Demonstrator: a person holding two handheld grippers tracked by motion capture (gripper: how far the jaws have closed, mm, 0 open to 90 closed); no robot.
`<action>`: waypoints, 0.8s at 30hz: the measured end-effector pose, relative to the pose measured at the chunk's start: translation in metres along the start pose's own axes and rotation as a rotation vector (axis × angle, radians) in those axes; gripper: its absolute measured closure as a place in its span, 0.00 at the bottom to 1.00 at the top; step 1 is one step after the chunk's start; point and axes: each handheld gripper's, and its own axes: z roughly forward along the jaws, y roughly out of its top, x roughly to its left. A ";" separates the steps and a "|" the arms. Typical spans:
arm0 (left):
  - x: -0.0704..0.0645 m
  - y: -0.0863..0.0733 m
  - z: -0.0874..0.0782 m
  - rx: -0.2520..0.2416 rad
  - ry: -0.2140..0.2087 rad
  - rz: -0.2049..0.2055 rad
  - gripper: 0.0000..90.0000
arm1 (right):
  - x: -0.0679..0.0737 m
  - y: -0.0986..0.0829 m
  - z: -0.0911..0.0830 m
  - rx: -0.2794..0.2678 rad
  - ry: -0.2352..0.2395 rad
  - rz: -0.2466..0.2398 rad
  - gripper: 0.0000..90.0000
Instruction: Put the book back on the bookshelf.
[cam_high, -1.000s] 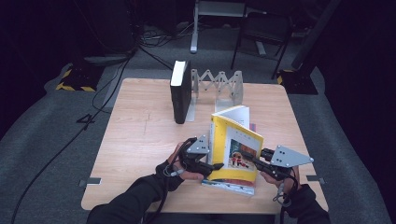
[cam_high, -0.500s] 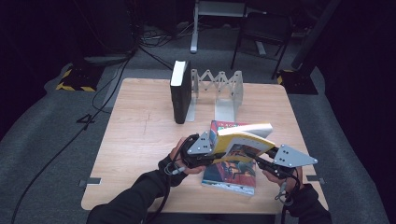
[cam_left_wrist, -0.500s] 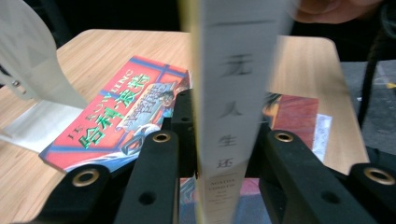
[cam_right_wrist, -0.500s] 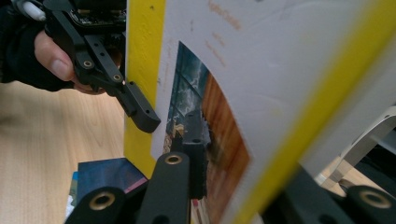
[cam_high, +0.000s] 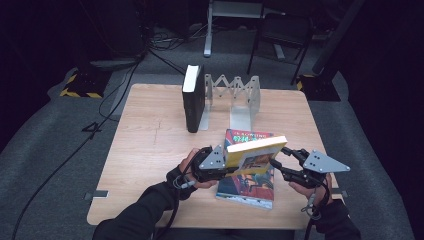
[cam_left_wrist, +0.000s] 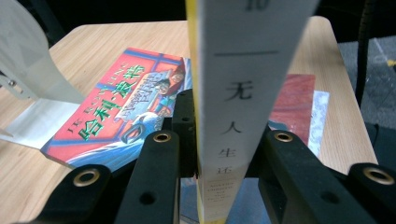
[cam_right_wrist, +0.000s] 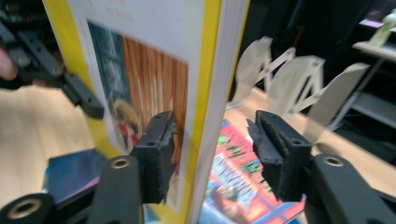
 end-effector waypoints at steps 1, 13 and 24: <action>0.000 0.000 0.000 -0.002 -0.003 -0.001 0.83 | 0.001 -0.002 0.003 0.019 0.015 -0.005 0.50; 0.003 0.011 -0.005 -0.070 -0.021 -0.033 0.75 | 0.010 -0.006 0.017 0.057 0.048 -0.016 0.58; 0.006 0.039 -0.011 -0.170 -0.012 -0.043 0.77 | 0.010 -0.006 0.017 0.058 0.048 -0.010 0.58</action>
